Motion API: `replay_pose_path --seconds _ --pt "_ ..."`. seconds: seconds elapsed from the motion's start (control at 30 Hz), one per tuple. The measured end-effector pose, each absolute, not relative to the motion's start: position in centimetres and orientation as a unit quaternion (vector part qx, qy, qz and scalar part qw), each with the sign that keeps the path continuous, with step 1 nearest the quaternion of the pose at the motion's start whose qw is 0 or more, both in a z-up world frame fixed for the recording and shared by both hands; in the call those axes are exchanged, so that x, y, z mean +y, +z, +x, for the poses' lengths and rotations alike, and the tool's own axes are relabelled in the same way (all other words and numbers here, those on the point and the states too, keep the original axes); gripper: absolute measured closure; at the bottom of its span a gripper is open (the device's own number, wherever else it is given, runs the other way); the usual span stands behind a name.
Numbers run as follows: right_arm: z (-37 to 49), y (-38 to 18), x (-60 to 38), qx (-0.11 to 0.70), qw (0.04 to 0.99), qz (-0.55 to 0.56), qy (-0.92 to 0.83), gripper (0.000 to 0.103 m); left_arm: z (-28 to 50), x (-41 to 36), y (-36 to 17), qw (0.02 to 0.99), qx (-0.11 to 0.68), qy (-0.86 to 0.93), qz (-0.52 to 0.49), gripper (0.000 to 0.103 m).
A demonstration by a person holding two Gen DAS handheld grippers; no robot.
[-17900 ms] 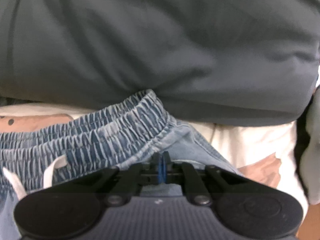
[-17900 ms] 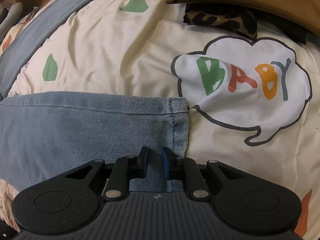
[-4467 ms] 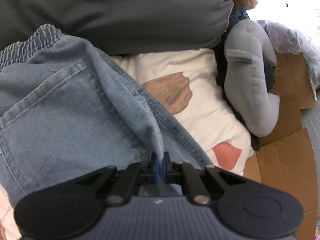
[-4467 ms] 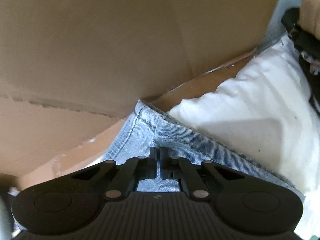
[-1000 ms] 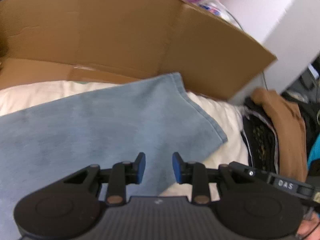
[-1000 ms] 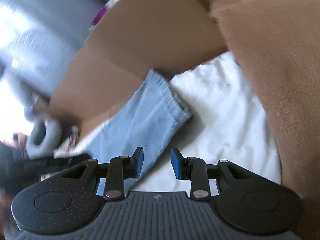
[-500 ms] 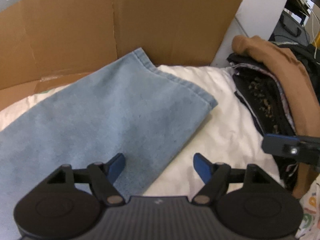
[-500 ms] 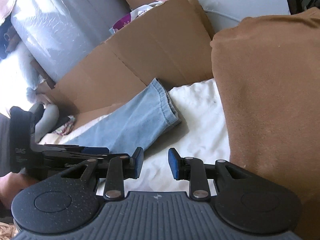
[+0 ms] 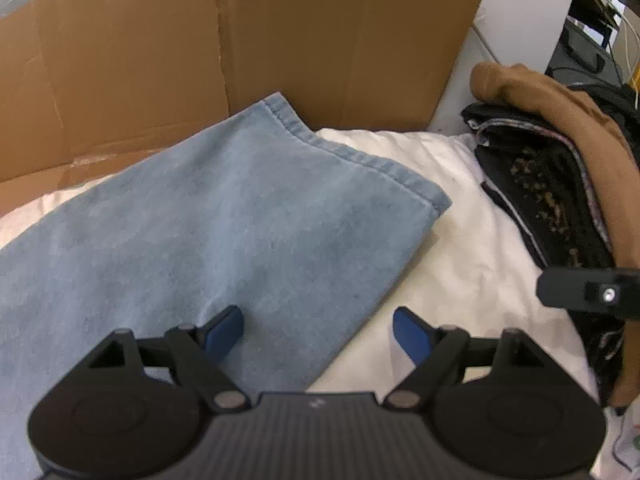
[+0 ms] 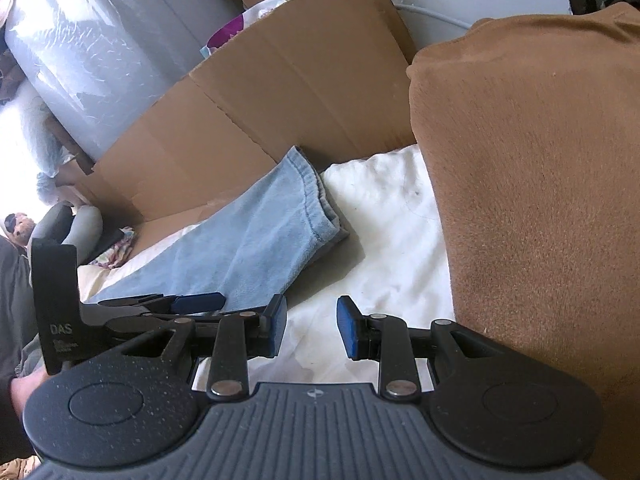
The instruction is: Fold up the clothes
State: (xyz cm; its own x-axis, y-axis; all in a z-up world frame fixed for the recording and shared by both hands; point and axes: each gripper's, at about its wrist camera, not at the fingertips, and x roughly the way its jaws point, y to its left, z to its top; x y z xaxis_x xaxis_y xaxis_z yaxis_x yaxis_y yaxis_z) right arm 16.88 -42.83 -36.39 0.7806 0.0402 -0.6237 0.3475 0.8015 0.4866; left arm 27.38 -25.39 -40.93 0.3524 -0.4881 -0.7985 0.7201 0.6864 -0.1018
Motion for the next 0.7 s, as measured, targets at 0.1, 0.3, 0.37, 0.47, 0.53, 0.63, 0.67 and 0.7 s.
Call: replay_pose_path --seconds 0.1,0.3,0.37,0.47,0.53,0.63,0.67,0.7 --pt "16.8 -36.5 -42.7 0.317 0.896 0.299 -0.088 0.068 27.6 -25.9 -41.2 0.818 0.425 -0.364 0.135 0.024" --pt "17.0 -36.8 -42.5 0.319 0.894 0.298 -0.094 0.067 28.1 -26.6 -40.7 0.827 0.413 -0.359 0.131 0.046" --pt "17.2 -36.8 -42.5 0.320 0.894 0.300 -0.092 0.065 28.2 -26.0 -39.8 0.828 0.405 -0.373 0.108 0.047" --pt "17.8 -37.1 -42.3 0.323 0.892 0.304 -0.088 0.062 28.4 -25.5 -38.3 0.836 0.389 -0.373 0.101 0.059" --pt "18.2 -37.2 -42.2 0.325 0.890 0.307 -0.085 0.062 29.0 -25.4 -37.5 0.835 0.390 -0.376 0.096 0.068" --pt "19.1 -37.6 -42.0 0.330 0.887 0.311 -0.083 0.062 29.7 -25.7 -36.7 0.829 0.390 -0.387 0.103 0.081" --pt "19.5 -37.7 -42.0 0.332 0.887 0.311 -0.082 0.062 29.8 -25.9 -36.5 0.827 0.389 -0.392 0.107 0.084" --pt "19.8 -37.7 -42.0 0.334 0.887 0.309 -0.081 0.062 30.0 -26.0 -36.4 0.824 0.389 -0.396 0.112 0.084"
